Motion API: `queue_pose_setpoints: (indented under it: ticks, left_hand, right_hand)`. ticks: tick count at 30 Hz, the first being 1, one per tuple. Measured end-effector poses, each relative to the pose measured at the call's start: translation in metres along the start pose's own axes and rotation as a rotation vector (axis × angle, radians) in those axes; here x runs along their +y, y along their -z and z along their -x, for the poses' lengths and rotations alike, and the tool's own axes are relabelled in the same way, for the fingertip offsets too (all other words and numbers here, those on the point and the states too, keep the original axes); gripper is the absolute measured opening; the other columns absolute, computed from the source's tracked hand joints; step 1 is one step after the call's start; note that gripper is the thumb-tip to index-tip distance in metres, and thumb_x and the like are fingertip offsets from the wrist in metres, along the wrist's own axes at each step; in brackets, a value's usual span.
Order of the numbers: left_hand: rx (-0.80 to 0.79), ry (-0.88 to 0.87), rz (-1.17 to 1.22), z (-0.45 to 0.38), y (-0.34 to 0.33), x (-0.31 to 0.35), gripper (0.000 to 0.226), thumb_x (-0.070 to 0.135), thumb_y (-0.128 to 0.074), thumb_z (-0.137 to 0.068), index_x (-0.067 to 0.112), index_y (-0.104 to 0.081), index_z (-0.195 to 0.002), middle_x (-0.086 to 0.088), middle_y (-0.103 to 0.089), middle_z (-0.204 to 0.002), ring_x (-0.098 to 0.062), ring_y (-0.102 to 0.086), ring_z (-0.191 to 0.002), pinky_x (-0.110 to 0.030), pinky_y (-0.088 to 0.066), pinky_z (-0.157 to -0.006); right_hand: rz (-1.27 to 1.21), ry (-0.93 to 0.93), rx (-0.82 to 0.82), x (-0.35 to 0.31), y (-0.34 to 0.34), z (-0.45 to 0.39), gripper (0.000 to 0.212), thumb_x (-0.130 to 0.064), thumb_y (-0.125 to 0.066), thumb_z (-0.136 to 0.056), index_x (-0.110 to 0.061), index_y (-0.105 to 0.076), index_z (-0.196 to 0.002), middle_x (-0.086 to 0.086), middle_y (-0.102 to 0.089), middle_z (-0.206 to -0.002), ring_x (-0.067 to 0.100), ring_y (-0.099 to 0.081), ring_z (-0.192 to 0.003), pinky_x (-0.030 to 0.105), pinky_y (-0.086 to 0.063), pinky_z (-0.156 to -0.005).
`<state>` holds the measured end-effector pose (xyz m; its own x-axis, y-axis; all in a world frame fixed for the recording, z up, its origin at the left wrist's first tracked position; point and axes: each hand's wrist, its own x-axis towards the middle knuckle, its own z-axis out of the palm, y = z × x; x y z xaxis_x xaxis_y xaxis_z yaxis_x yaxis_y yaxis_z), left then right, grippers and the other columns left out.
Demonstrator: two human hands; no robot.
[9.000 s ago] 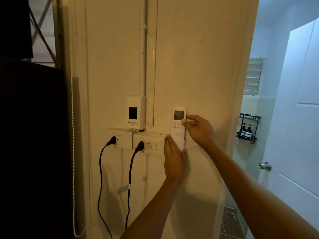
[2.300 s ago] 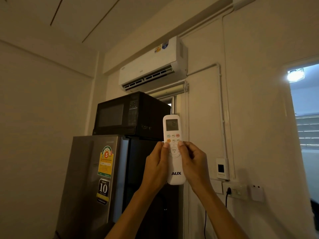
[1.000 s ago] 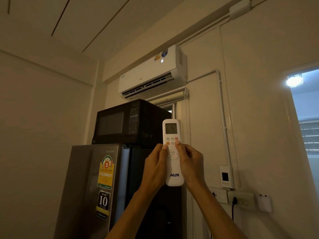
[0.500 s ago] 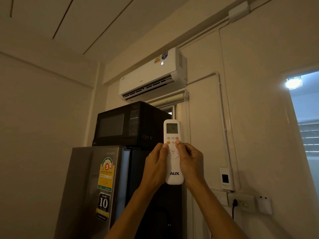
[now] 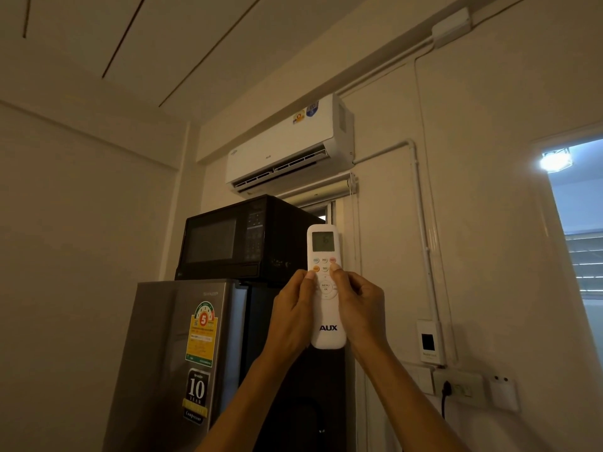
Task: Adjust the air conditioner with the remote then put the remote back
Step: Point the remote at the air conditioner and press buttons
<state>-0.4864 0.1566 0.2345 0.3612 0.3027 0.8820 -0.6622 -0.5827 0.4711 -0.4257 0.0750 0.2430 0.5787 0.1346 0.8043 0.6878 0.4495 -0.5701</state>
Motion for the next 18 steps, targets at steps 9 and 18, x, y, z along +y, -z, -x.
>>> queue_pose_setpoints:
  ticks: [9, 18]
  left_hand:
    - [-0.002, 0.008, -0.003, -0.0022, 0.0011, 0.0004, 0.018, 0.027, -0.034, -0.094, 0.021, -0.051, -0.088, -0.001, -0.064, -0.085, -0.006, -0.067, -0.067, -0.018, -0.054, -0.057]
    - [-0.004, 0.005, -0.005, -0.0087, 0.0038, 0.0080, 0.021, 0.028, -0.035, -0.094, 0.019, -0.052, -0.087, 0.000, -0.064, -0.082, -0.006, -0.066, -0.065, -0.016, -0.053, -0.054]
  right_hand:
    - [-0.009, -0.028, 0.007, -0.0021, -0.0017, -0.0010, 0.018, -0.038, -0.056, -0.082, -0.022, -0.062, -0.087, -0.005, -0.066, -0.081, 0.007, -0.065, -0.062, 0.014, -0.050, -0.048]
    - [-0.013, -0.051, 0.004, -0.0089, -0.0052, -0.0070, 0.017, -0.036, -0.056, -0.084, -0.020, -0.063, -0.087, 0.000, -0.067, -0.084, 0.009, -0.065, -0.063, 0.018, -0.051, -0.050]
